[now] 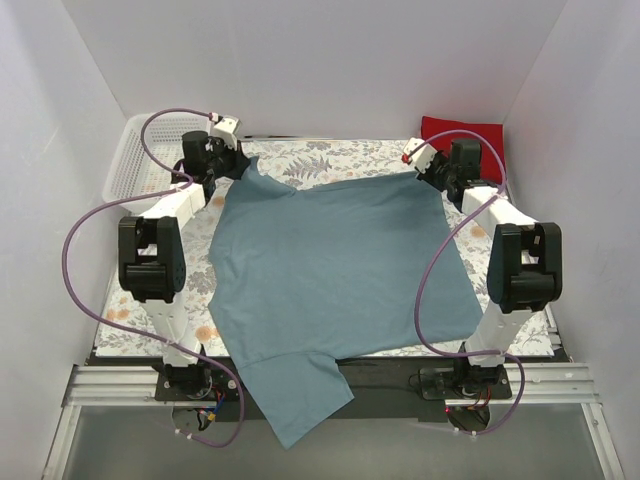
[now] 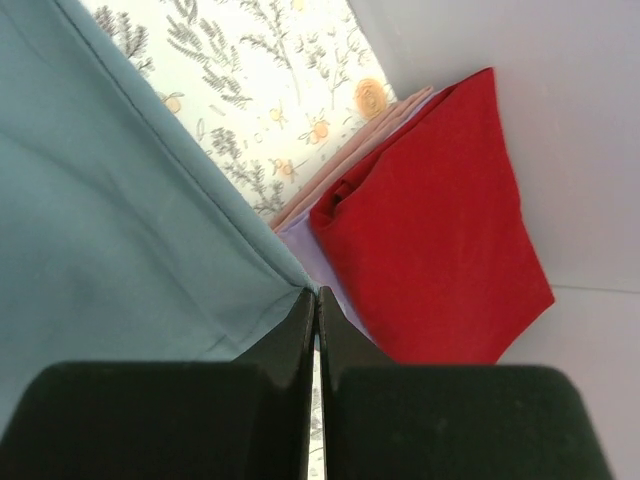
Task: Fold and stack the t-shirts
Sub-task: Flatten the tshirt out, then fold the tshirt
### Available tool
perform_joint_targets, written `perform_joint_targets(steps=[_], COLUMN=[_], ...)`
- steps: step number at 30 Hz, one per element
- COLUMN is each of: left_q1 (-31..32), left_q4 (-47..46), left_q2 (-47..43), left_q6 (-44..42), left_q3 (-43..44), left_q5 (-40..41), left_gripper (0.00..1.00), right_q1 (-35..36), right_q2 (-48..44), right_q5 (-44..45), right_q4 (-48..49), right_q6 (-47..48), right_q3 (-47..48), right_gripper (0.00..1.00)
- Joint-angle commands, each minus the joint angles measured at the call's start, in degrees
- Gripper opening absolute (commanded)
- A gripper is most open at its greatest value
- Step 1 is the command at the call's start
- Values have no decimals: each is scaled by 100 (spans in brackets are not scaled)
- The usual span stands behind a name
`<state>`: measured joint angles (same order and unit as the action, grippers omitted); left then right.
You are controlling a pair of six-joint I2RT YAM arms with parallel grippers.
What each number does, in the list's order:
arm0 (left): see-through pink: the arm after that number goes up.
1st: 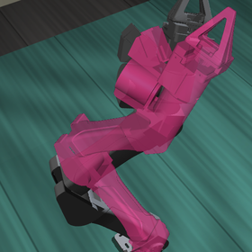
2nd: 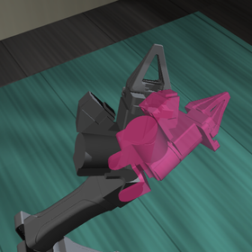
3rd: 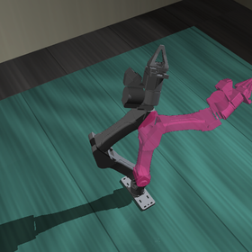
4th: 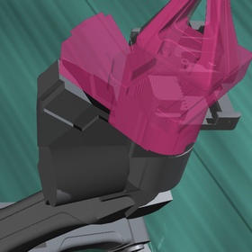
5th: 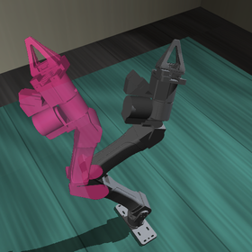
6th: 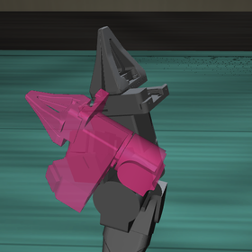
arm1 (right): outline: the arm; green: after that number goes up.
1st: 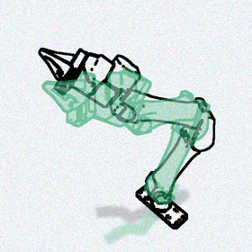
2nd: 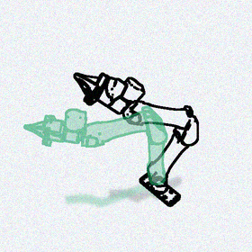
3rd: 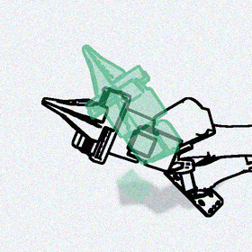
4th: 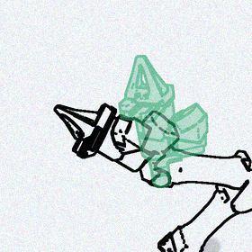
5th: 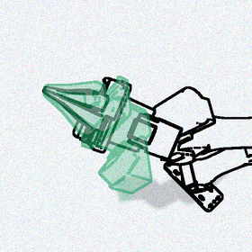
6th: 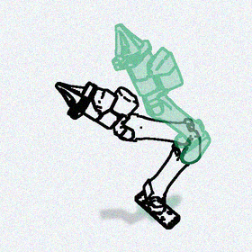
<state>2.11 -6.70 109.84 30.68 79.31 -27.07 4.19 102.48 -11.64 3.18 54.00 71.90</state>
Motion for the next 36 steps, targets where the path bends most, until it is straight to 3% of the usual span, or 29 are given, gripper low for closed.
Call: perform_joint_targets(steps=[1,9,15,25,36], left_q1=[-27,61,202,439,606], left_q4=[-113,634,1126,1776,3007], left_q2=[-261,-1421,-2395,-3915,-4858], left_q6=[-97,-545,-1080,-1248,-1652], left_q3=[235,-275,-1206,-2472,-3158], left_q5=[308,9,97,220,97], left_gripper=[0,0,0,0,0], right_q1=[-5,-5,-111,-331,-524], right_q2=[18,-175,-360,-808,-1256], right_q5=[92,-128,-348,-743,-928], right_q4=[289,25,7,-37,-37], right_q6=[216,348,559,1033,1648], right_q3=[421,237,-62,-738,-1652], right_gripper=[1,1,1,1,1])
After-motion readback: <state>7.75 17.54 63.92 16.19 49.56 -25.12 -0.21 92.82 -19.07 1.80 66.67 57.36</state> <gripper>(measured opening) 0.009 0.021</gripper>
